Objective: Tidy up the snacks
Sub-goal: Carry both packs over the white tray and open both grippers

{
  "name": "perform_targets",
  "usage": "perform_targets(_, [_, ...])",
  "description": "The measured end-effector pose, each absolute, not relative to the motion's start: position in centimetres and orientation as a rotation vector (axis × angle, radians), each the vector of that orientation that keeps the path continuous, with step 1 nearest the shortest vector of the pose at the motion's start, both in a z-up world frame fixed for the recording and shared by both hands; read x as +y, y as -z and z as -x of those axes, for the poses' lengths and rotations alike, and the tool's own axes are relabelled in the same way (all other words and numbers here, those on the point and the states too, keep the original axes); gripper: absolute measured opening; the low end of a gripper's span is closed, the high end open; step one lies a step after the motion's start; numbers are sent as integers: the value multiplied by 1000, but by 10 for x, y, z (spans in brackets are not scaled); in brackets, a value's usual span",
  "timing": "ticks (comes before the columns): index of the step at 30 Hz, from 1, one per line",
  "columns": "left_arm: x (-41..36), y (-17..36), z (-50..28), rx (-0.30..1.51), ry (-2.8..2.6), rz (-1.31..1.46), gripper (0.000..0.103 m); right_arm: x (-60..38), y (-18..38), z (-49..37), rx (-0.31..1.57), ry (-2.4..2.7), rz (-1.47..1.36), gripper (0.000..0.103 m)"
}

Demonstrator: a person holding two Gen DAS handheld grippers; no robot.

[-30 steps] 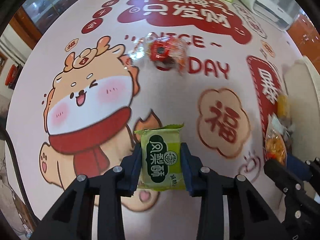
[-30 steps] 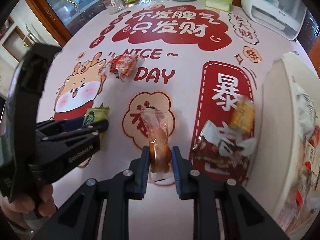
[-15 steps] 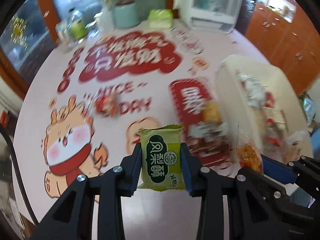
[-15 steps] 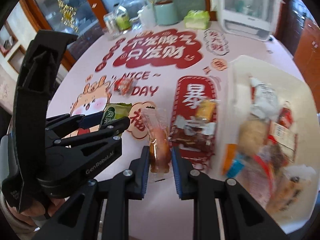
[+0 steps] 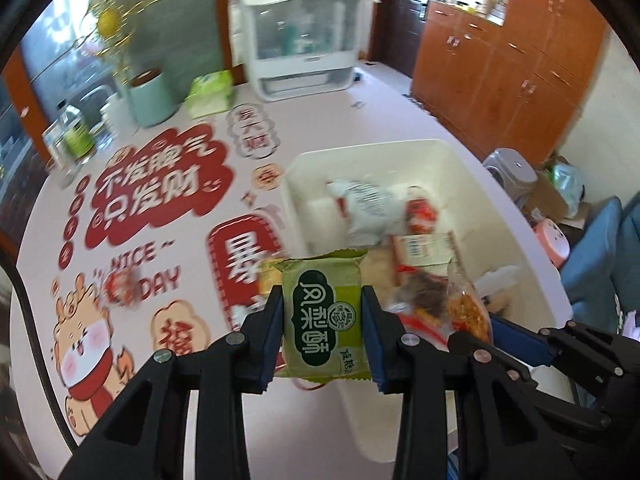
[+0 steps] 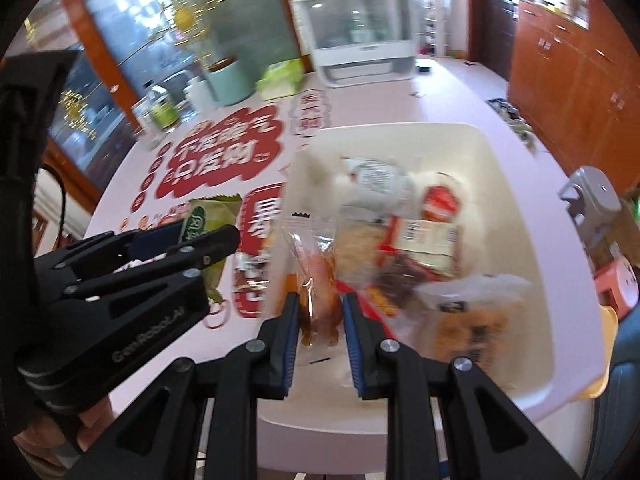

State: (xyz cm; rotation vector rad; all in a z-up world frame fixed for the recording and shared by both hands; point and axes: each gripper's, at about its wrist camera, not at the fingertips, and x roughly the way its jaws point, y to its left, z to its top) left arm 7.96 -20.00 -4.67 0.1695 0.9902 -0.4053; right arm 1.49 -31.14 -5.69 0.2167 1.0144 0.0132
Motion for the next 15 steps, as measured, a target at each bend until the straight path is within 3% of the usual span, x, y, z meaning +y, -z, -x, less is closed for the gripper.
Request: perform_targets(15, [-266,56,-75,983,464,-324,35,-360,67,-5,1033,75,-270,23])
